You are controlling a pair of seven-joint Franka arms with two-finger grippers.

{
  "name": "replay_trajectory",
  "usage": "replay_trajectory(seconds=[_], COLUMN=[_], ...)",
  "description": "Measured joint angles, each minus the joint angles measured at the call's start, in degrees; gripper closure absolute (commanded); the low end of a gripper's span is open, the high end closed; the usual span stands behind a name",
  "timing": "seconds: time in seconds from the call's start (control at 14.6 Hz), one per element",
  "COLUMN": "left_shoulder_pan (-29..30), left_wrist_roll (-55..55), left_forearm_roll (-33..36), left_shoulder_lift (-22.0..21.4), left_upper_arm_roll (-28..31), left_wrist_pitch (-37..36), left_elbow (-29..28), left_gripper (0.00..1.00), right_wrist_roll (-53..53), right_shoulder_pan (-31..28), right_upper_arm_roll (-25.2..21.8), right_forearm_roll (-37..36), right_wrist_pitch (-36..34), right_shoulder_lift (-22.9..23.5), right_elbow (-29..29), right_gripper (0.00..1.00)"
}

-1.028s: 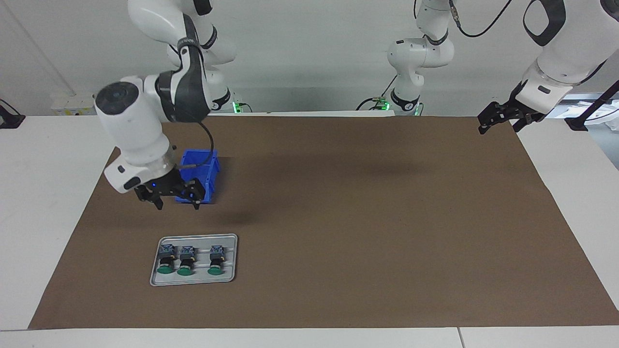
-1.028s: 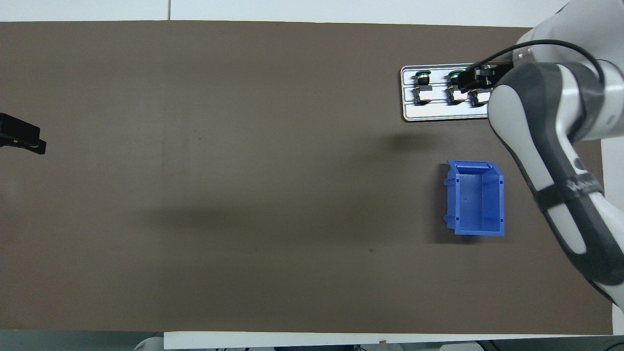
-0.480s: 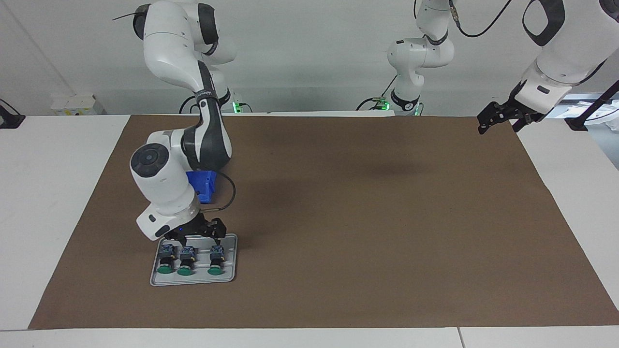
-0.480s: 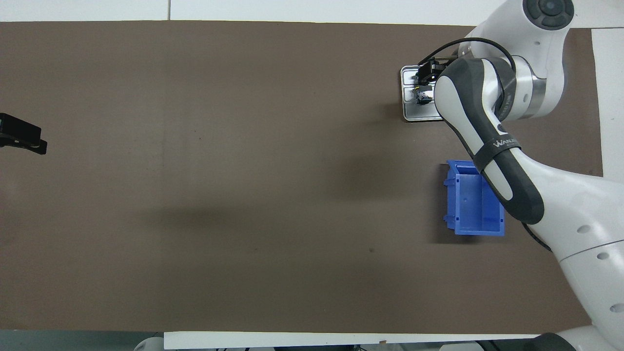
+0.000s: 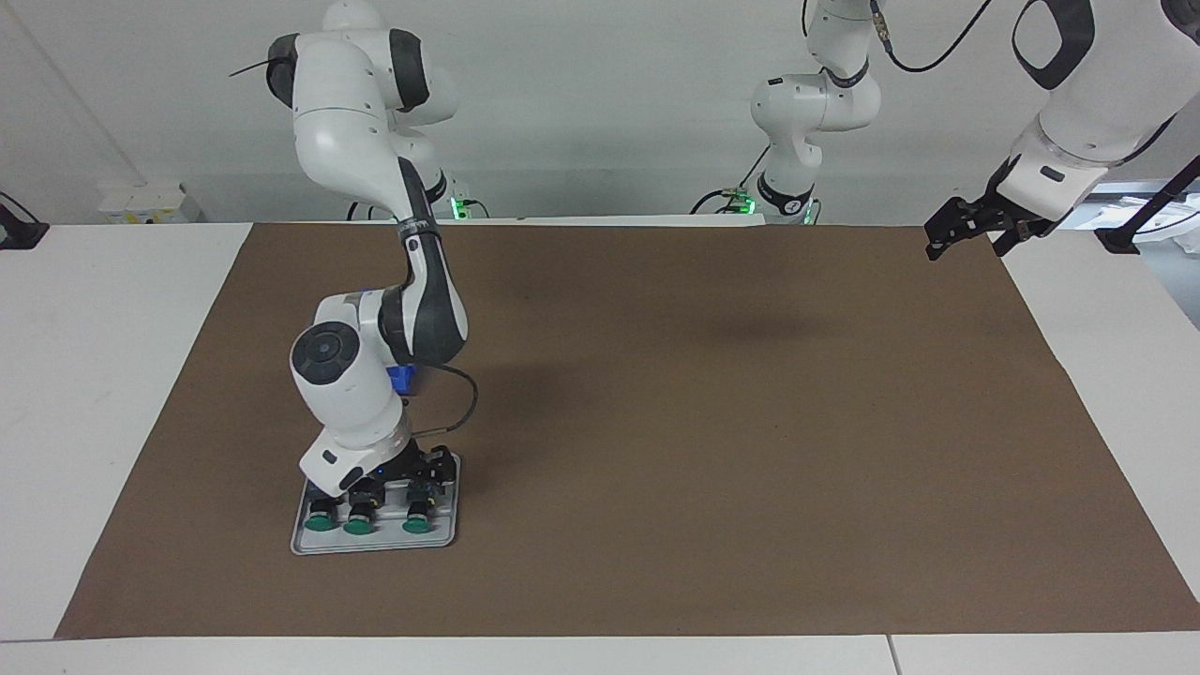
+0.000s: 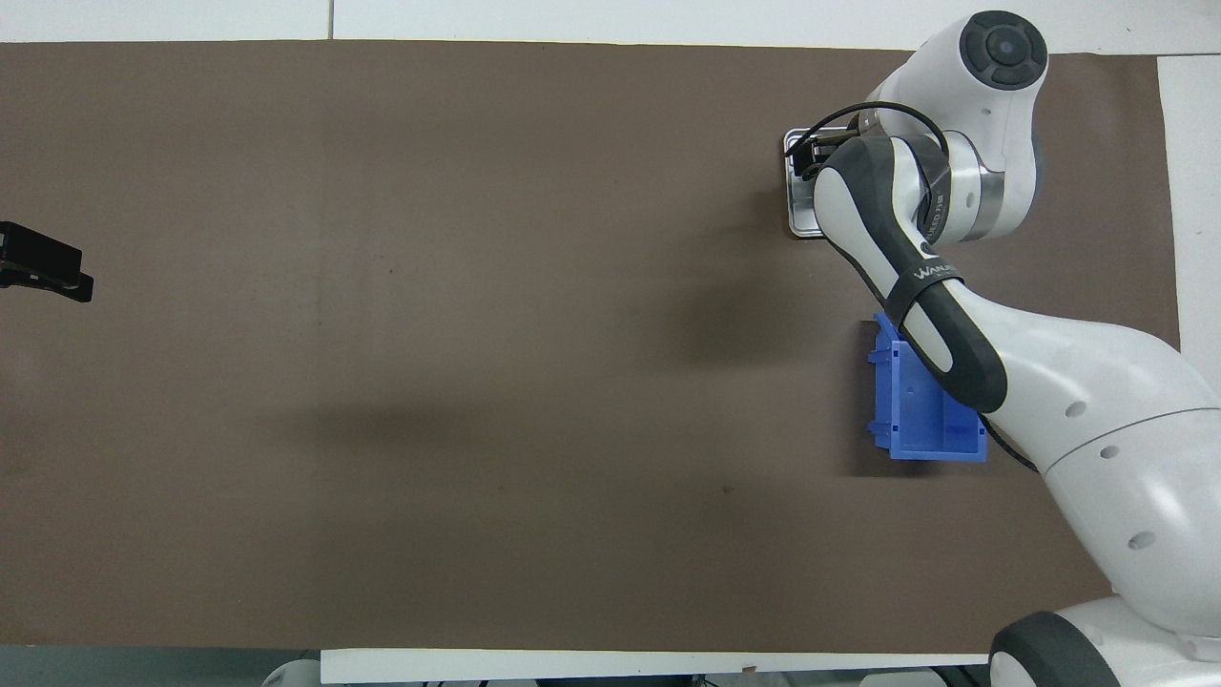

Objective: Place and press button with both arms
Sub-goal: 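Reach the right gripper to the metal tray and grasp a green button, then lift the green button from the tray toward the table center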

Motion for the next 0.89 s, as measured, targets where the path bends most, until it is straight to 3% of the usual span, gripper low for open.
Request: replay_trajectory(seconds=[0.27,0.34,0.62,0.89], left_shoulder_pan=[0.0,0.0,0.0,0.0], left_wrist_roll=[0.0,0.0,0.0,0.0], left_forearm_roll=[0.0,0.0,0.0,0.0], left_shoulder_lift=[0.0,0.0,0.0,0.0], left_upper_arm_roll=[0.0,0.0,0.0,0.0], left_wrist_pitch=[0.0,0.0,0.0,0.0], left_elbow=[0.0,0.0,0.0,0.0], left_gripper=[0.0,0.0,0.0,0.0], right_wrist_roll=[-1.0,-1.4,-1.5,-1.5], right_shoulder_pan=[0.2,0.1,0.1,0.2], right_upper_arm_roll=[0.0,0.0,0.0,0.0], right_forearm_roll=[0.0,0.0,0.0,0.0], right_wrist_pitch=[0.7,0.7,0.5,-2.1], right_shoulder_lift=[0.9,0.9,0.9,0.0], right_elbow=[-0.4,-0.5,-0.8,-0.4], right_gripper=[0.27,0.35,0.97,1.0])
